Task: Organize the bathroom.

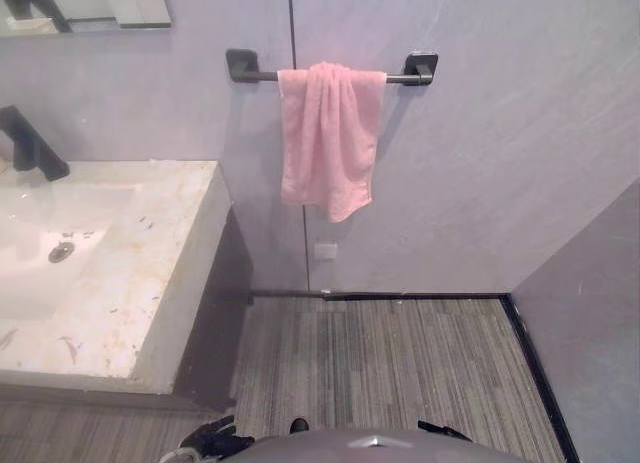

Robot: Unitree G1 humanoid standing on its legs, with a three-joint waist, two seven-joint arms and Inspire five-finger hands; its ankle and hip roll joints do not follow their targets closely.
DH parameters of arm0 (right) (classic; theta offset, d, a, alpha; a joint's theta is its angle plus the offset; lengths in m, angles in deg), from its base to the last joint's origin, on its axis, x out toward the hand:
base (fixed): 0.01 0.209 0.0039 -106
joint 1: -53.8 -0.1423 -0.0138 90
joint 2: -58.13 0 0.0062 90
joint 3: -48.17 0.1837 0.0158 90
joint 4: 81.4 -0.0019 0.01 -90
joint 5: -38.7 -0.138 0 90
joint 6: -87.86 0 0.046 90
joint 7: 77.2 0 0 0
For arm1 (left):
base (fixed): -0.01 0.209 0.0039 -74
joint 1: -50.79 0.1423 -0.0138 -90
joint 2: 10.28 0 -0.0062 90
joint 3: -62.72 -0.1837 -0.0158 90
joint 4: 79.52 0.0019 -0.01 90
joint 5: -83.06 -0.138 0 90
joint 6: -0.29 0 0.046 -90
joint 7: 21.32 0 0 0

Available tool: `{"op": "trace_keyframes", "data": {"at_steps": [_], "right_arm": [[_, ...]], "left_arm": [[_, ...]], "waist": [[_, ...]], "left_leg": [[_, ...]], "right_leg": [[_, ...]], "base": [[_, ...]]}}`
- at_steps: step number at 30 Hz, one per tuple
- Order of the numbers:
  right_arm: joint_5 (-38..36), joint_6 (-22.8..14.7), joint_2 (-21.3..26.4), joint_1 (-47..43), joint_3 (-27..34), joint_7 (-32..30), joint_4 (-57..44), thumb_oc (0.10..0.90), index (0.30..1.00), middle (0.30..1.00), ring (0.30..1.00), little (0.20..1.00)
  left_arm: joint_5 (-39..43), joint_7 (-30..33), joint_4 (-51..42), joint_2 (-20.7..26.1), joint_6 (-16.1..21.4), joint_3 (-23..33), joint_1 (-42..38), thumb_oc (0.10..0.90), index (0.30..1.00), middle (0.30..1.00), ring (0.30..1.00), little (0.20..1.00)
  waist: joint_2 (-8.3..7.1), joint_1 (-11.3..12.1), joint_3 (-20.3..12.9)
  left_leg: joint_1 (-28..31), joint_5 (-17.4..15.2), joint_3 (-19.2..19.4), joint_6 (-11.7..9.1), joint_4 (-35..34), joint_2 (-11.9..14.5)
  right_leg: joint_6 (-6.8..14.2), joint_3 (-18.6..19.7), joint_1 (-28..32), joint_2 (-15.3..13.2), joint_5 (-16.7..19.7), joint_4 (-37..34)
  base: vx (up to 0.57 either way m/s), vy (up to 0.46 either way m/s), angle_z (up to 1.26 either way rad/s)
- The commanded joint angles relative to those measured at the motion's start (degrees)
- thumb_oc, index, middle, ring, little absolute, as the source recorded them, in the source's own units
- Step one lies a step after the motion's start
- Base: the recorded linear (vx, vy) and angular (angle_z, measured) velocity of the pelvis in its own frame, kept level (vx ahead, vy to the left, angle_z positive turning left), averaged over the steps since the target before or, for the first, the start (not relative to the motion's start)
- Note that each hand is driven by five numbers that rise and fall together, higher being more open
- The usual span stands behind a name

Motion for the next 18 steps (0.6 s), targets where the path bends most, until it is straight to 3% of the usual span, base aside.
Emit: {"op": "trace_keyframes", "data": {"at_steps": [1,9,18], "right_arm": [[-1.2,-1.0,1.3,-2.0,-0.8,0.5,1.3,0.800,0.900,0.900,0.900,0.900],[0.3,-3.9,0.9,-2.2,-1.9,-0.4,0.7,0.800,0.900,0.900,0.900,0.900],[-0.4,-10.1,1.4,-3.2,-4.0,-1.2,-5.3,0.800,0.900,0.900,0.900,0.900]], "left_arm": [[-0.1,-0.8,1.1,-4.3,1.7,-1.5,-3.9,0.800,0.900,0.900,0.900,0.900],[-1.1,2.4,1.9,-4.3,1.4,-0.7,-4.6,0.800,0.900,0.900,0.900,0.900],[2.0,5.0,-1.7,-3.8,5.8,-0.9,-5.8,0.800,0.900,0.900,0.900,0.900]], "waist": [[-0.42,0.0,0.5],[-0.55,0.0,0.6],[-0.42,-0.1,1.0]], "left_leg": [[2.6,-2.1,1.9,-1.6,0.1,3.8],[2.8,-2.1,1.8,-1.6,0.1,4.0],[3.4,-1.6,1.7,-2.1,0.1,4.9]], "right_leg": [[1.1,0.0,-5.0,-4.1,6.2,-0.8],[0.9,0.0,-4.8,-3.9,6.0,-0.8],[0.3,-0.2,-4.1,-3.3,5.4,-0.8]], "base": [[0.00,0.000,0.00],[0.01,-0.016,-0.02],[0.03,-0.073,0.00]]}}
